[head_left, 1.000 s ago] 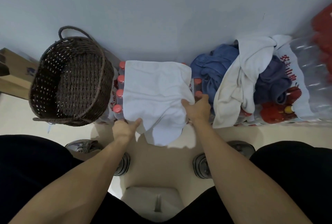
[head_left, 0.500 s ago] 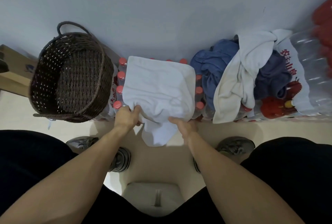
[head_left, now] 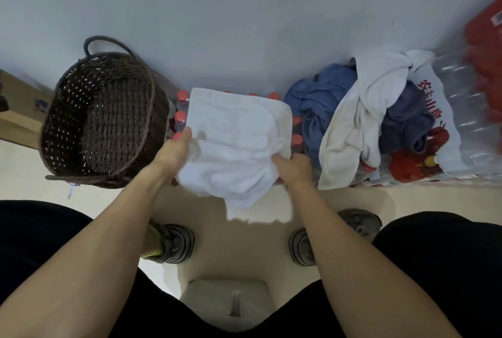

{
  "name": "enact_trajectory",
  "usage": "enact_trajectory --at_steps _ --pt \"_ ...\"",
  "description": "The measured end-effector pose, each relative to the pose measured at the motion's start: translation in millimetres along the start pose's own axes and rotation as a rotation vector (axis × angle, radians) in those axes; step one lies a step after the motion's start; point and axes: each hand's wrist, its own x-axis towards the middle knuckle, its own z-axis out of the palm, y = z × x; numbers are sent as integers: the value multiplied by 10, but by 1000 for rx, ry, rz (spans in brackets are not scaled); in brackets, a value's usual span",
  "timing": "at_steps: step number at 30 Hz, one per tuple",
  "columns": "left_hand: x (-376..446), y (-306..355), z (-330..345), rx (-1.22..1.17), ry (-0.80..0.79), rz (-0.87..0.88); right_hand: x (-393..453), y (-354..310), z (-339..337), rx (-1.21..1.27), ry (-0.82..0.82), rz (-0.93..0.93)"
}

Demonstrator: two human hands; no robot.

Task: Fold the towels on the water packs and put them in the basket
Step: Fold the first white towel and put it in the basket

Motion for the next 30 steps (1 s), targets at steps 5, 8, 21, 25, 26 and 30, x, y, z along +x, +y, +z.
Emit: enact_trajectory --at_steps 5,8,21,25,26,30 --pt "-87 188 -111 -497 -216 29 100 -471 -193 249 40 -24" --pt "-104 205 -102 -575 -240 245 81 -534 -191 452 41 -104" --pt "-23 -294 200 287 42 210 -201 122 163 -385 190 -221" --pt "-35 -346 246 344 94 267 -183 79 161 -471 187 -271" --pt "-28 -340 242 318 94 261 -186 68 168 -467 193 -275" --pt "-12 -313 159 37 59 145 -213 -57 145 -305 168 -165"
